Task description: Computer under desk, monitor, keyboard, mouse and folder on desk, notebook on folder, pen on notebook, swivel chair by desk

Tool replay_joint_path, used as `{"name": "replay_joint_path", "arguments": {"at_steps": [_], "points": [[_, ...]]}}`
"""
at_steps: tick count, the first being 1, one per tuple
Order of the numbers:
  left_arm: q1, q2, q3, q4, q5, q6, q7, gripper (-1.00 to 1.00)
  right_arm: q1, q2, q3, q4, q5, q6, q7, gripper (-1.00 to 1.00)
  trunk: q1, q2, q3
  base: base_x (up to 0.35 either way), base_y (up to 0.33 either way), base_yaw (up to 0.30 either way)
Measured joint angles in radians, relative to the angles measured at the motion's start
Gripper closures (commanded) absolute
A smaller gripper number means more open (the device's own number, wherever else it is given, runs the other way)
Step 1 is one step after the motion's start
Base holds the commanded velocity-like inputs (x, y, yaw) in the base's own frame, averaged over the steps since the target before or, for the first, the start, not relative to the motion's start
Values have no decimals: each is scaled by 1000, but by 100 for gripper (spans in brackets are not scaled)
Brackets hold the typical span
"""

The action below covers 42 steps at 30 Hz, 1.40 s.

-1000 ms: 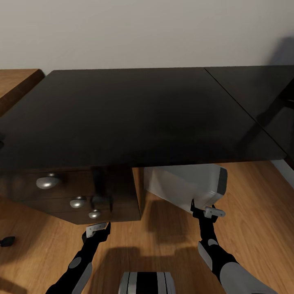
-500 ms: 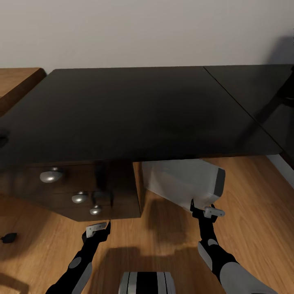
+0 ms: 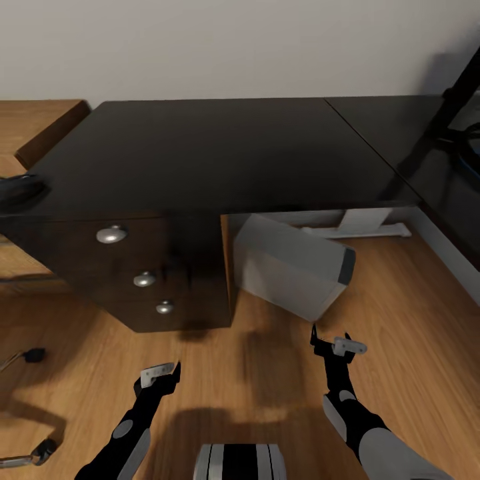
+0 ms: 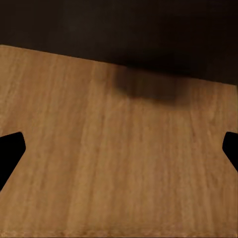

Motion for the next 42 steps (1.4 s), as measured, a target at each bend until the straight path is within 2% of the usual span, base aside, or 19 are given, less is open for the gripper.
{"name": "replay_joint_path", "arguments": {"at_steps": [20, 25, 34, 40, 42], "points": [[0, -1, 0, 4, 1, 6, 0, -100, 0, 1, -3, 8, 0, -1, 0, -100, 0, 0, 0, -324, -37, 0], [0, -2, 0, 39, 2, 6, 0, -100, 0, 3, -3, 21, -1, -1, -1, -100, 0, 0, 0, -265, -74, 0], [0, 2, 5, 134, 3, 5, 3, -100, 0, 5, -1, 88, -3, -1, -2, -100, -1, 0, 0, -50, -14, 0], [0, 5, 8, 187, 5, 1, 21, -100, 0, 21, -3, 138, -7, -1, -1, -100, -3, 1, 23, -5, -1, 0], [0, 16, 11, 208, 7, 1, 28, -100, 0, 33, -5, 200, -11, -11, -2, -100, -4, 2, 31, -1, 0, 0]]}}
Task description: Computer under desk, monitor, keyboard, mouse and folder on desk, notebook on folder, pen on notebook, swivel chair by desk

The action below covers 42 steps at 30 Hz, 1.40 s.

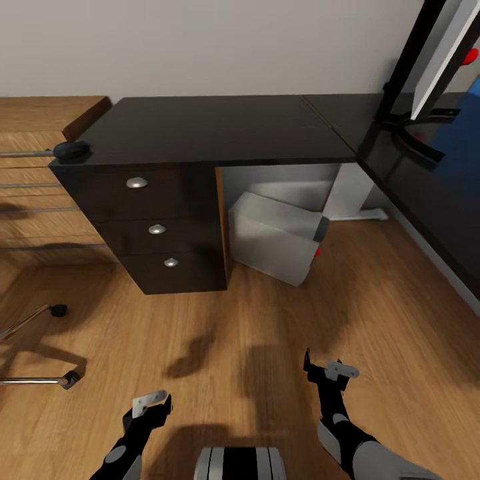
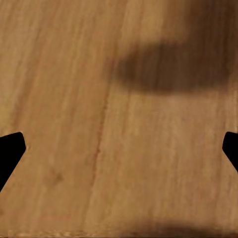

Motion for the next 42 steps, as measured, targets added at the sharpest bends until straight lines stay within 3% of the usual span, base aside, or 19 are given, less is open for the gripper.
{"name": "replay_joint_path", "arguments": {"at_steps": [6, 7, 10, 24, 42], "points": [[0, 6, 8, 80, 29, 0, 4, -100, 1, 7, -1, 109, -1, -41, 1, -100, -3, 1, 23, 0, 0, 0], [0, 8, 14, 152, 63, -1, 7, -100, 32, 8, -1, 158, 1, -46, 1, -100, -3, 2, 27, 0, 0, 0], [0, 8, 15, 184, 75, -3, 7, -100, 80, 7, -4, 164, 0, -46, 0, -100, -4, 2, 39, 0, 0, 0], [0, 6, 14, 251, 82, -60, -3, -100, 105, 8, -1, 166, 3, -47, 1, -100, -11, 6, 93, 0, 0, 0], [0, 2, 13, 276, 81, -67, -5, -100, 106, 5, -1, 165, 2, -48, 2, -100, -19, 10, 163, 0, 0, 0]]}}
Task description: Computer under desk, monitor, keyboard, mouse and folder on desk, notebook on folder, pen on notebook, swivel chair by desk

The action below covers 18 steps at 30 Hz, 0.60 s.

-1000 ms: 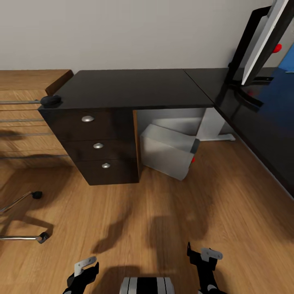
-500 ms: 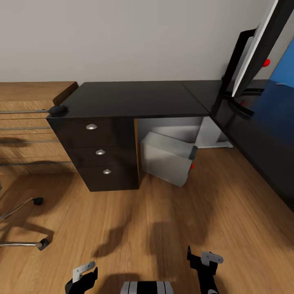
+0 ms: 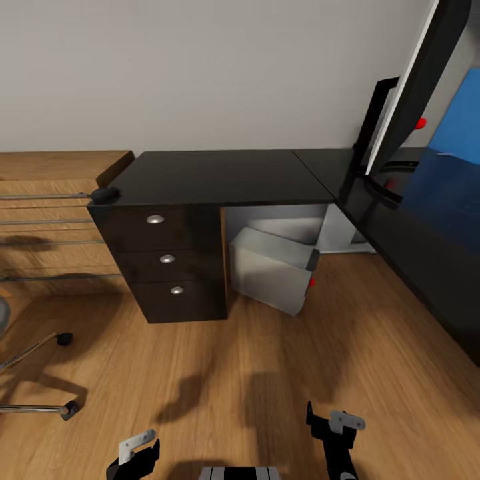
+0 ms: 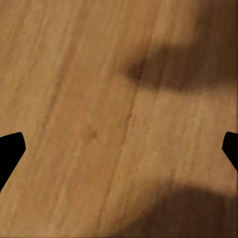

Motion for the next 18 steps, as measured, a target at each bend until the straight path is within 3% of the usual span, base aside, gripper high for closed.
{"name": "replay_joint_path", "arguments": {"at_steps": [13, 18], "points": [[0, -1, -1, 0, -2, -1, -3, -100, 0, -1, 0, 0, 0, 0, 0, -100, -6, 3, 50, -5, 0, 0], [0, -8, -2, 2, -3, 0, -3, -100, 0, 2, 0, 0, 0, 0, 0, -100, -8, 4, 70, -225, 0, 0]]}}
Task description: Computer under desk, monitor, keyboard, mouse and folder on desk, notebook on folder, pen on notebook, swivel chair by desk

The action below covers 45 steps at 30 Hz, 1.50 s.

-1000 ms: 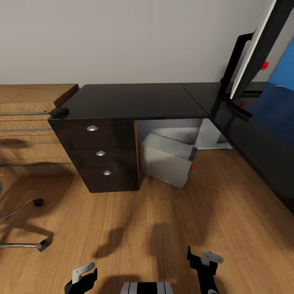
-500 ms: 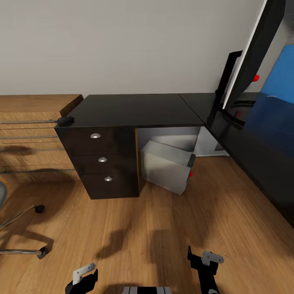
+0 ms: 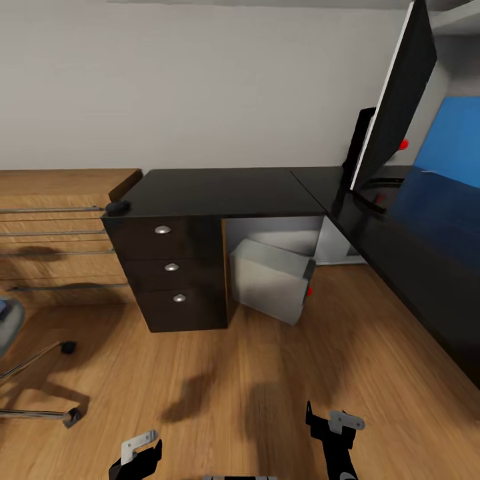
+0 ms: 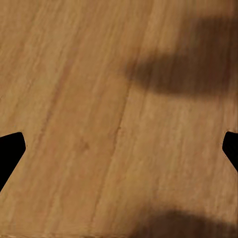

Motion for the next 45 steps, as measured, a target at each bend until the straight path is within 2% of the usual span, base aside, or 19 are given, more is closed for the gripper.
{"name": "replay_joint_path", "arguments": {"at_steps": [7, 15, 19, 26, 40, 45], "points": [[0, -3, 0, 1, 0, 1, 1, -100, 0, 11, 0, 1, 1, 2, 0, -100, -3, 2, 27, -310, 0, 31], [0, -5, 0, 2, 0, 1, 1, -100, 0, 24, 0, 1, 2, 4, 0, -100, -7, 4, 56, -294, -4, 210], [0, -19, 0, 2, 0, 4, 1, -100, 7, 21, 0, 0, 1, 3, 0, -100, -9, 4, 70, -20, -2, 20], [0, -23, -1, 33, -3, 2, 1, -100, 8, 20, 0, 0, 2, 2, 0, -100, -12, 6, 97, -2, 0, 2], [0, -34, -1, 40, -6, 0, 4, -100, 8, 19, 0, 0, 2, 5, 0, -100, -19, 10, 151, 0, 0, 0], [0, -34, -1, 40, -6, 0, 6, -100, 8, 20, 0, 0, 2, 7, 0, -100, -38, 44, 167, 0, 0, 0]]}}
